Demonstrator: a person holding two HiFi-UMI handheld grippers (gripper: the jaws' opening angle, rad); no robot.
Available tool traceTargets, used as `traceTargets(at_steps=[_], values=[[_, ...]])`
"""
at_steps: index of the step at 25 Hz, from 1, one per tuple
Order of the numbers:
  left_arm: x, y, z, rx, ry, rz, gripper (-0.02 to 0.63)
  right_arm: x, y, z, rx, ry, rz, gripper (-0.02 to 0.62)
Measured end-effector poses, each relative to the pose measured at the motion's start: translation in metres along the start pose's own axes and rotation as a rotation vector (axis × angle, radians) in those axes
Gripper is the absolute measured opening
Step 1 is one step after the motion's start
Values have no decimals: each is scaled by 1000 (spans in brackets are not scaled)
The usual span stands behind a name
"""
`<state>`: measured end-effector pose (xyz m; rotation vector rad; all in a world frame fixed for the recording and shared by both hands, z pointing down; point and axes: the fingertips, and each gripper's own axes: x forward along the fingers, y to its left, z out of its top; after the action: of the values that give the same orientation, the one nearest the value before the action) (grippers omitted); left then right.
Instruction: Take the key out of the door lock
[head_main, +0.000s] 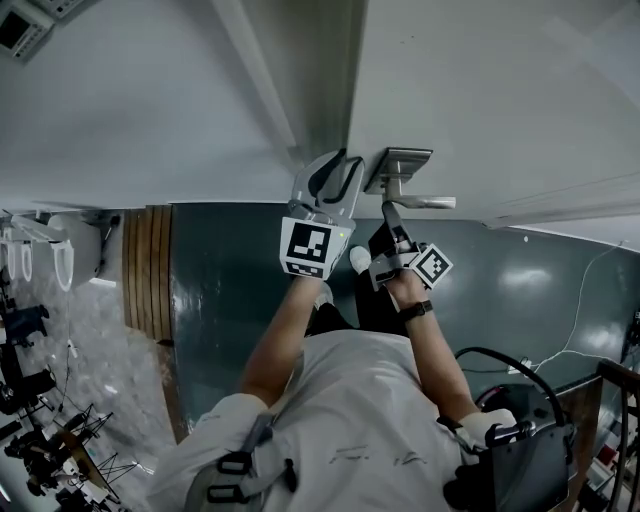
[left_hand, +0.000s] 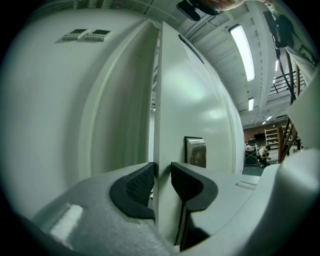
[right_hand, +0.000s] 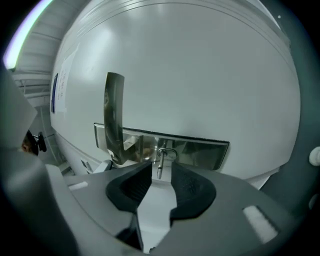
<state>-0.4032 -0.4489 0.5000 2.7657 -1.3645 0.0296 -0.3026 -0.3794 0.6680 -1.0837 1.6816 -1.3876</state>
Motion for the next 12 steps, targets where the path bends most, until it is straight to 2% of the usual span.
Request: traceTargets(at_steps=[2, 3, 12], values=[[4, 1, 1, -11, -11, 2, 110, 4, -2, 3, 26, -17, 18, 57], [5, 2, 2, -14, -14, 3, 109, 5, 1, 3, 34, -21, 29, 40], [4, 1, -1, -35, -8, 2, 107, 3, 1, -1, 113, -8, 30, 22]])
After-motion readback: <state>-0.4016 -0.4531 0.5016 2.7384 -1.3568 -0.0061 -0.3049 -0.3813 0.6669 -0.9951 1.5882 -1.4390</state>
